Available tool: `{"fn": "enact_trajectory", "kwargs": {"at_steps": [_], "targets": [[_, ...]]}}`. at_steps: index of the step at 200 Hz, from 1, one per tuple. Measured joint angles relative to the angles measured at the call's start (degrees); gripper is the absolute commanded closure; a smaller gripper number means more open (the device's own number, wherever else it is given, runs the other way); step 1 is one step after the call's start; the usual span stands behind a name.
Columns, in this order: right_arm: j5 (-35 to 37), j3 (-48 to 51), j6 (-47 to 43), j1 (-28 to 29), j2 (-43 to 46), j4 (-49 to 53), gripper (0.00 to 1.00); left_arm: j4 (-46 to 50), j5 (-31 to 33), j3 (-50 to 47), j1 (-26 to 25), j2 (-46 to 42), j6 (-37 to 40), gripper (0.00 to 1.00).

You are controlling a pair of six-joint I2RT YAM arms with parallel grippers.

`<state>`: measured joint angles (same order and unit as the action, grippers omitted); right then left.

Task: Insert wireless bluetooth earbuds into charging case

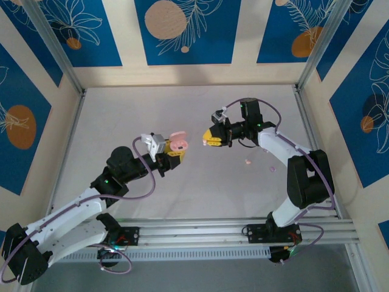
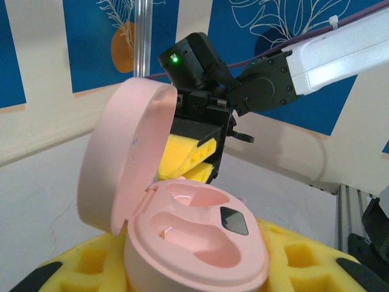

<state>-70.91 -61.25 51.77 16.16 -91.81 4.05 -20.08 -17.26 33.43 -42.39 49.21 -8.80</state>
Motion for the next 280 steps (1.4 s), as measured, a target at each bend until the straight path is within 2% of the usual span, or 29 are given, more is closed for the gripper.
{"fn": "enact_trajectory", "kwargs": {"at_steps": [27, 64, 94, 136, 198, 280], "targets": [[0.81, -0.02, 1.57, 0.0, 0.9, 0.28, 0.81, -0.09, -0.02, -0.11, 0.0, 0.63, 0.24, 0.72], [5.88, -0.94, 1.2, 0.02, 5.2, 4.96, 0.8, -1.66, 0.0, -1.11, 0.0, 3.37, 0.9, 0.75], [10.38, -4.26, -2.51, 1.2, 11.17, 9.46, 0.8, -4.42, 0.02, -1.36, -0.02, 6.75, 1.95, 0.75], [14.99, -7.15, -7.74, 5.62, 15.89, 11.76, 0.8, -8.79, 0.0, -1.46, -0.13, 9.9, 3.41, 0.76], [20.98, -7.17, -10.91, 12.35, 16.11, 11.87, 0.8, -12.35, 0.66, -1.51, -0.61, 10.67, 3.39, 0.76], [24.63, -8.5, -10.27, 15.26, 13.57, 10.38, 0.8, -13.73, 0.9, -1.51, -0.83, 10.93, 3.17, 0.76]]}}
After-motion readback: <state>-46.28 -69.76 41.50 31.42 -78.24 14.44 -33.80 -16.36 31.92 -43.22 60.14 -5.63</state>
